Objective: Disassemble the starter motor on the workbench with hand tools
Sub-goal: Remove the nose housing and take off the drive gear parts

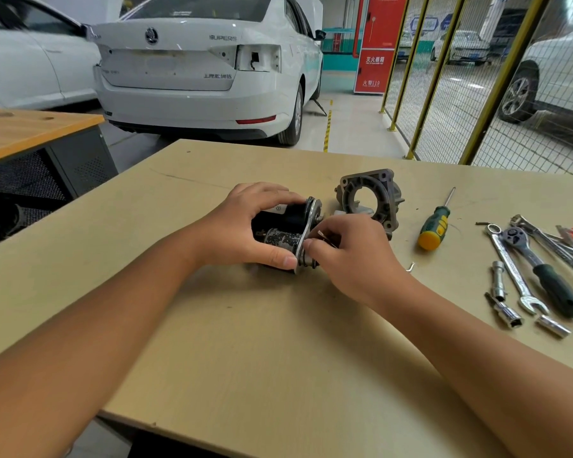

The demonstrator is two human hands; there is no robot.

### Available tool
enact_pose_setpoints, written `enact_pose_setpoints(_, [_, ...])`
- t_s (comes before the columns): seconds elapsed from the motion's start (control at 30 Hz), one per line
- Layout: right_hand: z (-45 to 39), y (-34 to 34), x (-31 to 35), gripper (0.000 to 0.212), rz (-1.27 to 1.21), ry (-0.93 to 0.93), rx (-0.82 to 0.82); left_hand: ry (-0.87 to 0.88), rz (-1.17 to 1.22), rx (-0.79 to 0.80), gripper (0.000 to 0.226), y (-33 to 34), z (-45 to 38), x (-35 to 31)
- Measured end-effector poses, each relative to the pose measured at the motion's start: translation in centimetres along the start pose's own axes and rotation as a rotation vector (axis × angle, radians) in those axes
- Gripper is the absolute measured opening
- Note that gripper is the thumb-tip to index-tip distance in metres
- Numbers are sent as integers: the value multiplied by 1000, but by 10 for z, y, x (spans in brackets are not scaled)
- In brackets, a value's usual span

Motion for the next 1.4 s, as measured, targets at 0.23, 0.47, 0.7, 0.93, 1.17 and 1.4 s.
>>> enact_pose_setpoints(0.23, [1,-2,-3,15,-39,-28,5,-7,-10,28,93,1,3,-2])
enact_pose_setpoints(0.47, [-3,-36,-23,22,-62,-5,-25,50,-375,88,118,4,8,-12])
enact_pose_setpoints(0.7, [1,-25,-20,28,340,-178,244,263,-442,139,55,19,8,-43])
enact_pose_setpoints(0.93, [3,-12,-19,13,483,-277,280,281,-476,169,54,20,8,-46])
enact_pose_setpoints(1.17, [0,-13,-21,17,509,-275,224,261,-472,185,63,20,5,-45])
enact_pose_setpoints(1.4, [0,-13,-22,20,502,-235,206,273,-585,225,53,27,7,-46])
Point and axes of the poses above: each hand's wrist, its own z-axis away from the middle knuckle, its own y-axis out of the palm, x = y × z, the point moved 9 cm from there along -z, towards the middle knuckle, and after that the axes turned 7 degrees about y, right-handed, at the moved point
